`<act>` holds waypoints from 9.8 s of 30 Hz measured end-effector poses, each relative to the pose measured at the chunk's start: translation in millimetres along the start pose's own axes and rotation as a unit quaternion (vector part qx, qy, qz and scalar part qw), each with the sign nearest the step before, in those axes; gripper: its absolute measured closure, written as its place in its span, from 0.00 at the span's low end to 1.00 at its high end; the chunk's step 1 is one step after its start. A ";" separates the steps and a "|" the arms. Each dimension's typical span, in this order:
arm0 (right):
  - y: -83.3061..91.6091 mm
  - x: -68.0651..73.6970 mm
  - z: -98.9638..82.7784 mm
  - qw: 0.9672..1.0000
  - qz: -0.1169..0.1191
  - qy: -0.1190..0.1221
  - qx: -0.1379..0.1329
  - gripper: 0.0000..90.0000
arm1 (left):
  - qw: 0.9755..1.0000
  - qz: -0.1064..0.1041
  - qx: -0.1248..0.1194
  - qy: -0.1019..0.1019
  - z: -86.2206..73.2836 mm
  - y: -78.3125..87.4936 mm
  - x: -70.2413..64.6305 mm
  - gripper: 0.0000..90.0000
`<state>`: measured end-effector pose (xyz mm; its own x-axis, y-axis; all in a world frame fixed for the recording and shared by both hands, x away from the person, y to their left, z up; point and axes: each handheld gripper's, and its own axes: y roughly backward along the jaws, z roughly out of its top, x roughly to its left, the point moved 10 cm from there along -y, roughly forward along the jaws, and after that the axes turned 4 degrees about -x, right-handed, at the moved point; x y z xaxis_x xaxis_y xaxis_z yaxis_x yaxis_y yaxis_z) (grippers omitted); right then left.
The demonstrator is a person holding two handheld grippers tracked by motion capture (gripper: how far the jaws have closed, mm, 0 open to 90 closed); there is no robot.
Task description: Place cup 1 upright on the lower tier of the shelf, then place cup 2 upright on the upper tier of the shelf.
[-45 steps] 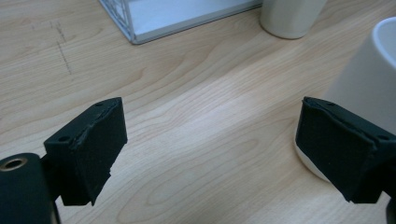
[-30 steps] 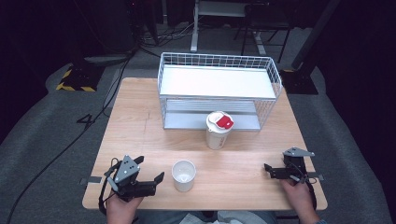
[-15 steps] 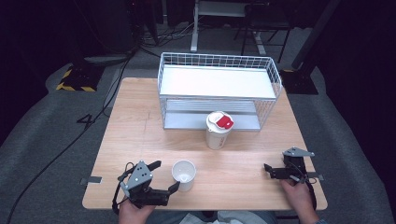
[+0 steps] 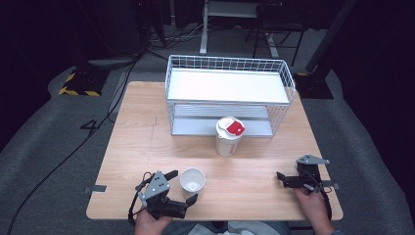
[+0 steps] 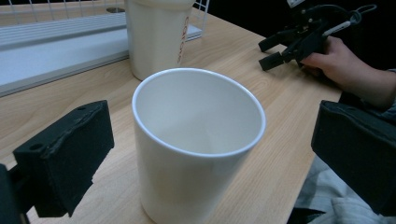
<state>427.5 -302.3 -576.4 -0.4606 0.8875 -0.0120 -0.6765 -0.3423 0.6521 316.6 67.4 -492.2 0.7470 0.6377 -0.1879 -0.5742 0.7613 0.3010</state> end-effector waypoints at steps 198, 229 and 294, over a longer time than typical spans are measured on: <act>-2.0 1.5 1.9 1.000 -0.005 -0.004 -0.002 0.01 | 0.970 0.241 0.015 0.028 51.5 -171.2 182.4 0.24; -2.0 1.6 1.9 1.000 -0.005 -0.004 -0.002 0.01 | 0.967 0.254 -0.031 0.014 74.0 -157.7 171.5 0.04; 0.2 31.7 27.5 0.998 0.040 0.039 -0.025 0.08 | 0.983 0.181 0.007 0.000 44.6 -1.6 79.1 0.05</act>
<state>428.6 -265.8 -555.8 -0.5556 0.8312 -0.0220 -0.6632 -0.4270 0.6147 391.5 111.4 -465.9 0.4941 0.8669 -0.0665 -0.7976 0.4824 0.3621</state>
